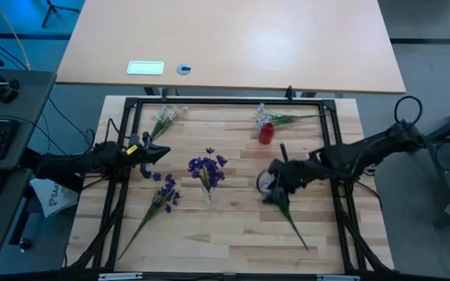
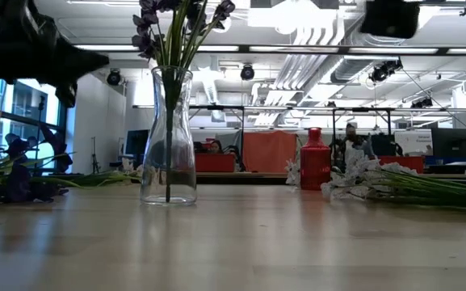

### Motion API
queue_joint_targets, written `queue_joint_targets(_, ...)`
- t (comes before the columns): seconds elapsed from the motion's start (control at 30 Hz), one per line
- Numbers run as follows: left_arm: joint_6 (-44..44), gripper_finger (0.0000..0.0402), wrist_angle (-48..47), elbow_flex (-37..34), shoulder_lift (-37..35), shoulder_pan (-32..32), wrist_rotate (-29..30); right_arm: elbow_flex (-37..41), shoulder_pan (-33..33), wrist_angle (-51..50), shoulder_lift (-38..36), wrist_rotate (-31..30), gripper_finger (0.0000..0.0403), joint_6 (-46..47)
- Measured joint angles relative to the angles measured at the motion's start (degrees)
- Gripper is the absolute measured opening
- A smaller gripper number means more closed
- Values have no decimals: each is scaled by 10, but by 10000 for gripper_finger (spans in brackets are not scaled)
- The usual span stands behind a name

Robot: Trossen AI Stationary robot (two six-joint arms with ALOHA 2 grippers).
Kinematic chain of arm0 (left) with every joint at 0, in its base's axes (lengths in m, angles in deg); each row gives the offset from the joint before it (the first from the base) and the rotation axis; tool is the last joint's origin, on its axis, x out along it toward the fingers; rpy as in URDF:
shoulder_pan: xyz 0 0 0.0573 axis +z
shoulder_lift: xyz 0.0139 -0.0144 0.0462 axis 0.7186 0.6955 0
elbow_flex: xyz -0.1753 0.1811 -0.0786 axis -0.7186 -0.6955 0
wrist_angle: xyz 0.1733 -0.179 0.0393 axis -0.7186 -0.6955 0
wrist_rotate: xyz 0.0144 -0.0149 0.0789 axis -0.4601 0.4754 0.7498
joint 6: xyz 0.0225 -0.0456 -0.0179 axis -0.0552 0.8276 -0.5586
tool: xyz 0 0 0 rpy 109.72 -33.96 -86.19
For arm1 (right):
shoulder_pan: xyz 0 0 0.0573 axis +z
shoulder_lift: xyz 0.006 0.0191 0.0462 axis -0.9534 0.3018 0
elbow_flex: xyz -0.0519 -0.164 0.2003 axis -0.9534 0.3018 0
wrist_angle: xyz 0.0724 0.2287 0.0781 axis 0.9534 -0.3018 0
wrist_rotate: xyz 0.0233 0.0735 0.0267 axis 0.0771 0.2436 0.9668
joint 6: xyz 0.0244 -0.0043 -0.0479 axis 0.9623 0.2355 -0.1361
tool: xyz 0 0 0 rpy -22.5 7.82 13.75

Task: Sort flowers into vase by color
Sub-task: Put the purple flowers into the transparent vase

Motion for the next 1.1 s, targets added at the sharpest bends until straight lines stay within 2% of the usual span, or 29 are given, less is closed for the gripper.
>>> queue_joint_targets(0.1, 146, 0, 113, 1, 3, 0, -6, 0, 36, 10, 16, -19, 314, 29)
queue_joint_targets(0.17, 194, 0, 180, 1, 8, -1, -12, 0, 51, 22, 23, -52, 314, 43)
queue_joint_targets(0.27, 238, 0, 302, 23, 41, -10, -45, 0, 62, 48, 28, -115, 314, 48)
queue_joint_targets(0.4, 232, 0, 313, 134, 134, -36, -135, 0, 57, 61, 28, -172, 314, 32)
queue_joint_targets(0.53, 212, 4, 213, 276, 272, -76, -209, 0, 36, 58, 28, -181, 314, 4)
queue_joint_targets(0.63, 211, 17, 52, 366, 374, -117, -289, 0, 20, 55, 28, -177, 314, -6)
queue_joint_targets(0.73, 229, 35, -134, 413, 454, -170, -367, 0, 10, 55, 28, -169, 314, -22)
queue_joint_targets(0.8, 257, 47, -220, 419, 488, -217, -395, 0, 7, 52, 28, -168, 314, -35)
queue_joint_targets(0.9, 307, 60, -301, 420, 514, -294, -387, 0, 6, 51, 28, -168, 314, -53)
queue_joint_targets(0.97, 340, 64, -340, 420, 521, -343, -352, 0, 6, 51, 28, -168, 314, -63)
queue_joint_targets(1.1, 422, 65, -430, 421, 525, -430, -202, 0, 6, 44, 28, -168, 314, -64)
